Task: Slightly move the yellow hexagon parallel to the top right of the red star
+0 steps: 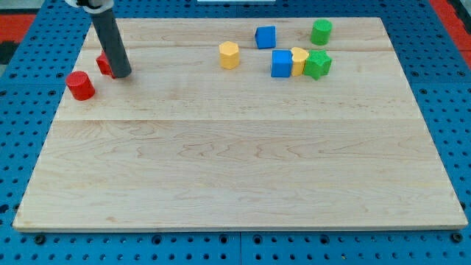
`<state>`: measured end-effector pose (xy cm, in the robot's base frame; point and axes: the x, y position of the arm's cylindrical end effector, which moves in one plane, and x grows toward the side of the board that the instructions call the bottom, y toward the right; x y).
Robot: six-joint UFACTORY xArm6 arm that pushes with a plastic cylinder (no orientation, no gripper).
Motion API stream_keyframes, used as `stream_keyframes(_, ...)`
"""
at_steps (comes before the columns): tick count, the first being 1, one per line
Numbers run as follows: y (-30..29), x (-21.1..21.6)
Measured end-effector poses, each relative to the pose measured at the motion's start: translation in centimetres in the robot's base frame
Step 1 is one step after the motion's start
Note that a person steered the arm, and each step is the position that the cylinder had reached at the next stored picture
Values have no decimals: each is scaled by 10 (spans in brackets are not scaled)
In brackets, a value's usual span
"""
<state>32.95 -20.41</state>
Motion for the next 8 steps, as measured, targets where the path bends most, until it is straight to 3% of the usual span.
stream_keyframes(1, 21, -2)
stream_keyframes(3, 190, 15)
stream_keyframes(6, 200, -49)
stream_keyframes(8, 226, -69)
